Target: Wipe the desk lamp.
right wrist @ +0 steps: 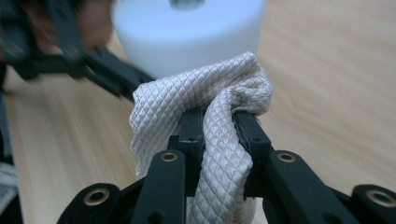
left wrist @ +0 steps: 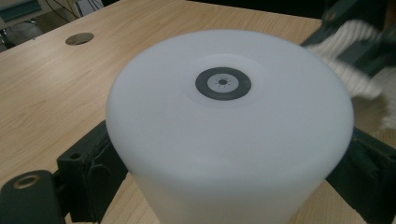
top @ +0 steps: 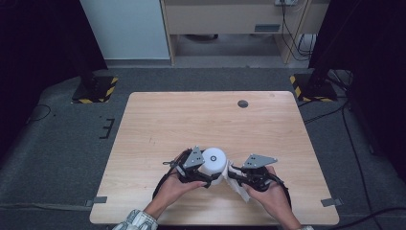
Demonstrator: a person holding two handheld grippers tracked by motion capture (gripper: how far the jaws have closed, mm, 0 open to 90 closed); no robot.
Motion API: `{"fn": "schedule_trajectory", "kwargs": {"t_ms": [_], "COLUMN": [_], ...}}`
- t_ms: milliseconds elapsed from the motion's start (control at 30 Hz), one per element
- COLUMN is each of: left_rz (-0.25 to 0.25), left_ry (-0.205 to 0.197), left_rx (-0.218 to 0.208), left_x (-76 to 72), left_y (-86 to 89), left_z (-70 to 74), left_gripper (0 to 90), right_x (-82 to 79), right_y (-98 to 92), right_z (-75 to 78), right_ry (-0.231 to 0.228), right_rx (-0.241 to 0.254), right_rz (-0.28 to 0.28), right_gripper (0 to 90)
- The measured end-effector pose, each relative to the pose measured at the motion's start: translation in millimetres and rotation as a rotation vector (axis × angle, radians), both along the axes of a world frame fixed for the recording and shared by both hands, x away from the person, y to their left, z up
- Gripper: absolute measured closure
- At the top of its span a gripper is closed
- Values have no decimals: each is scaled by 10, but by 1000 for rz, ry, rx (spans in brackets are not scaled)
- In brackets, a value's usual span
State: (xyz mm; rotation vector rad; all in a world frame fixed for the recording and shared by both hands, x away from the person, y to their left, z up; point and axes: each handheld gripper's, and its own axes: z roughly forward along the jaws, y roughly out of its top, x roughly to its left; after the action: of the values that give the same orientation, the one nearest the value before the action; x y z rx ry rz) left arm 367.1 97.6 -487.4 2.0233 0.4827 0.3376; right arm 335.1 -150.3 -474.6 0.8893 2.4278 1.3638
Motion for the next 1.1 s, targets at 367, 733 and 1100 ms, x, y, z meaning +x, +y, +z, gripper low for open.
{"fn": "schedule_trajectory", "kwargs": {"t_ms": [367, 733, 1100], "left_rz": [3, 4, 7], "left_ry": [1, 2, 3], "left_rx": [2, 1, 1], "left_x": [8, 18, 23], "left_y": [9, 22, 30], "left_z": [1, 2, 1], "left_gripper": [73, 73, 74], "right_x": [-30, -112, -110], "right_y": [77, 57, 118], "right_z": [-92, 81, 5], "right_ry": [14, -51, -27], "right_rx": [-63, 26, -19], "right_rz": [30, 62, 76], "right_gripper": [753, 754, 754]}}
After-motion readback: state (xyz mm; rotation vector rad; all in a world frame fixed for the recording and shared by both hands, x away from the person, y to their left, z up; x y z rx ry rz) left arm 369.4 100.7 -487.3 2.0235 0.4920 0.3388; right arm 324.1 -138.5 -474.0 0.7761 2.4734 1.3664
